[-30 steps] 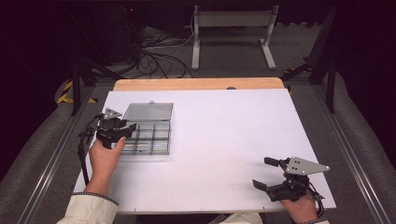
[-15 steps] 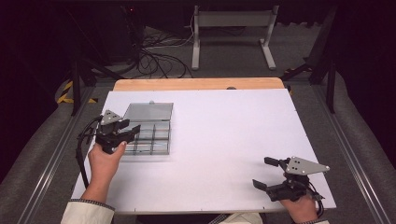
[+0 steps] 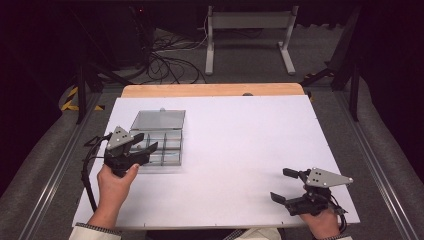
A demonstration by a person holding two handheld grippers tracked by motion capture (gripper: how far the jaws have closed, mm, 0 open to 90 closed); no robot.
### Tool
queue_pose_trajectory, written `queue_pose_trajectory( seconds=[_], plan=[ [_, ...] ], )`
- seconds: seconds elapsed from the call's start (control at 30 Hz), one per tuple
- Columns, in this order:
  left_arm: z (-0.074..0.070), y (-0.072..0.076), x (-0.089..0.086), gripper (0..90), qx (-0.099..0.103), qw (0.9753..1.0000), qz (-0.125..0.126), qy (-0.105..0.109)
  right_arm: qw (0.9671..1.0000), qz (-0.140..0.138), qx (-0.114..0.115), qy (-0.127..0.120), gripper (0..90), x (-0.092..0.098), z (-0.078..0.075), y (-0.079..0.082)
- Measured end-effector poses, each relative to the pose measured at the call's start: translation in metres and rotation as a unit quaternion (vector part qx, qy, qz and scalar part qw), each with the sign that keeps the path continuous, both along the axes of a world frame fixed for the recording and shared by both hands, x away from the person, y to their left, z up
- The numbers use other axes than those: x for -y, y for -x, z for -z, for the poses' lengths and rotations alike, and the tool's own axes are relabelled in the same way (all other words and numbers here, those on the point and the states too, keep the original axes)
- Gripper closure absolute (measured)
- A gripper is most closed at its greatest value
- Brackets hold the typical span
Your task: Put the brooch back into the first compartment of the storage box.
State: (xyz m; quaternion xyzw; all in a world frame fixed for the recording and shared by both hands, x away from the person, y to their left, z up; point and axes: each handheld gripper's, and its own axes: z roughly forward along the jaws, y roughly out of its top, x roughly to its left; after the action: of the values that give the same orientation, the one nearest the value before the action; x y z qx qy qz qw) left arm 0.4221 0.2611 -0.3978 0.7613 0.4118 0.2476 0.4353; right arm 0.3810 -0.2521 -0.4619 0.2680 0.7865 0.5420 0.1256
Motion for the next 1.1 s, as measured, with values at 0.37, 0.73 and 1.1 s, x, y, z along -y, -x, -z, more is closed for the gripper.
queue_pose_trajectory(
  seconds=[0.37, 0.73, 1.1],
  plan=[
    [0.005, 0.025, 0.003, 31.7, 0.03, 0.9985, 0.037, 0.028, 1.0, 0.001, 0.001, -0.002, 8.4, 0.0, 0.0, 0.0],
    [0.015, 0.044, 0.002, 27.5, 0.041, 0.9968, 0.054, 0.042, 1.0, 0.001, 0.0, -0.001, 8.4, 0.0, 0.0, 0.0],
    [0.028, 0.055, 0.002, 18.4, 0.045, 0.9958, 0.066, 0.045, 1.0, 0.0, 0.0, -0.001, 8.4, 0.0, 0.0, 0.0]
  ],
)
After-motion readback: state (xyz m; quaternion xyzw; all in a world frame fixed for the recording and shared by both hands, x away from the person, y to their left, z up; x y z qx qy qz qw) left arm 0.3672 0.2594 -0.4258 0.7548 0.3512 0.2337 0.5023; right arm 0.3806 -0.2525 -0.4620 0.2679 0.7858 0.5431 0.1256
